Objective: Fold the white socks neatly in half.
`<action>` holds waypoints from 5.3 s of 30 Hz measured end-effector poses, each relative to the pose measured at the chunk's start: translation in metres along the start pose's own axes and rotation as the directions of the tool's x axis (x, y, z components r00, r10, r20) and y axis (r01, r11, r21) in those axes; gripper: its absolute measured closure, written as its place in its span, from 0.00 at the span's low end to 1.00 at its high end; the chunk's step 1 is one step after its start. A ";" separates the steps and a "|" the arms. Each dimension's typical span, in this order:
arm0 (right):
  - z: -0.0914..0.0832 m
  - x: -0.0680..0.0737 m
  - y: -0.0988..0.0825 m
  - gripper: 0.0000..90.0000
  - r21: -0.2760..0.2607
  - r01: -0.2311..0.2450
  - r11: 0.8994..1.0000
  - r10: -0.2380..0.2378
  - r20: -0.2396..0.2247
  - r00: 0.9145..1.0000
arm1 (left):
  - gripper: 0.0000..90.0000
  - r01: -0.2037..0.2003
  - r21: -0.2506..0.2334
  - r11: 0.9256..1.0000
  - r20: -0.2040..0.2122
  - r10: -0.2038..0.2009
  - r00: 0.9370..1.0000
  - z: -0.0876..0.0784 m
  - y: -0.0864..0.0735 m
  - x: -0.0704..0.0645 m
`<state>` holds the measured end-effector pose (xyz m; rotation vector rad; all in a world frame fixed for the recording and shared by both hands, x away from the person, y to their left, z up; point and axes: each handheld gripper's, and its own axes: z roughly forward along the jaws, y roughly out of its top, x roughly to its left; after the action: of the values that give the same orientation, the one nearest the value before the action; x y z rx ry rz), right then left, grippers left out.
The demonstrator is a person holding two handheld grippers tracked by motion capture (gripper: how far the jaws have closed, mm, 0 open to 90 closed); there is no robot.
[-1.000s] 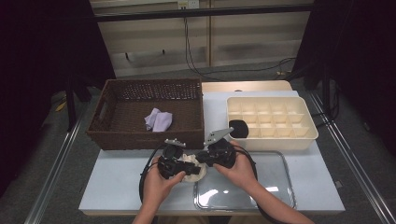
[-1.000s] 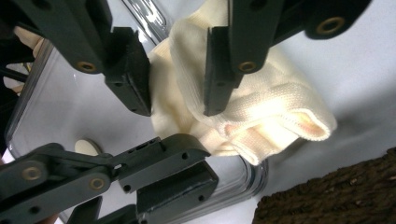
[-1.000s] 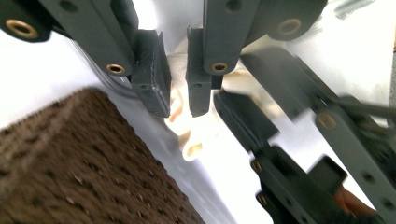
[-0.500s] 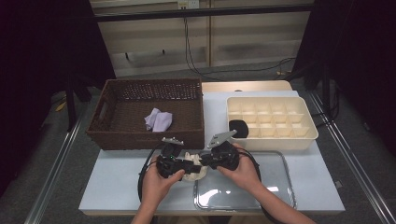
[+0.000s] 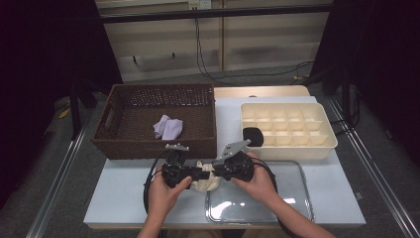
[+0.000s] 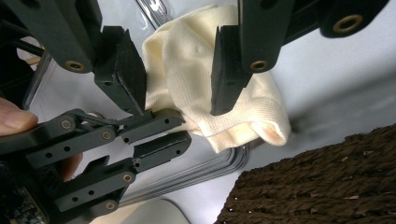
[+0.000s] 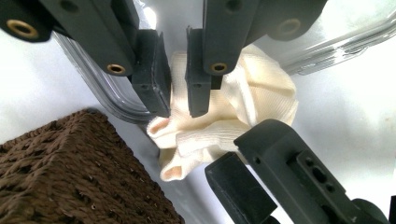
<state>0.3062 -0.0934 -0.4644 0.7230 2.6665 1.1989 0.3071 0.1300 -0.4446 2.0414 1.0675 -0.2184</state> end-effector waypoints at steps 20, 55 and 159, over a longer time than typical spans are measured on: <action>0.000 0.001 0.001 0.88 0.004 -0.010 1.000 0.010 0.004 1.000 | 0.68 -0.011 0.014 1.000 -0.053 0.012 0.999 -0.005 0.002 -0.002; -0.014 -0.002 0.008 0.85 -0.032 -0.081 0.996 0.082 0.047 0.995 | 0.94 -0.128 0.100 0.987 -0.007 0.129 0.992 0.030 -0.004 -0.026; 0.022 0.035 0.012 0.99 -0.008 0.012 1.000 -0.013 -0.055 0.998 | 0.69 0.038 0.059 0.998 -0.107 -0.031 0.994 -0.025 -0.012 0.028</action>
<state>0.2872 -0.0550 -0.4678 0.6813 2.7050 1.2422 0.3106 0.1695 -0.4487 2.1095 1.1748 -0.1635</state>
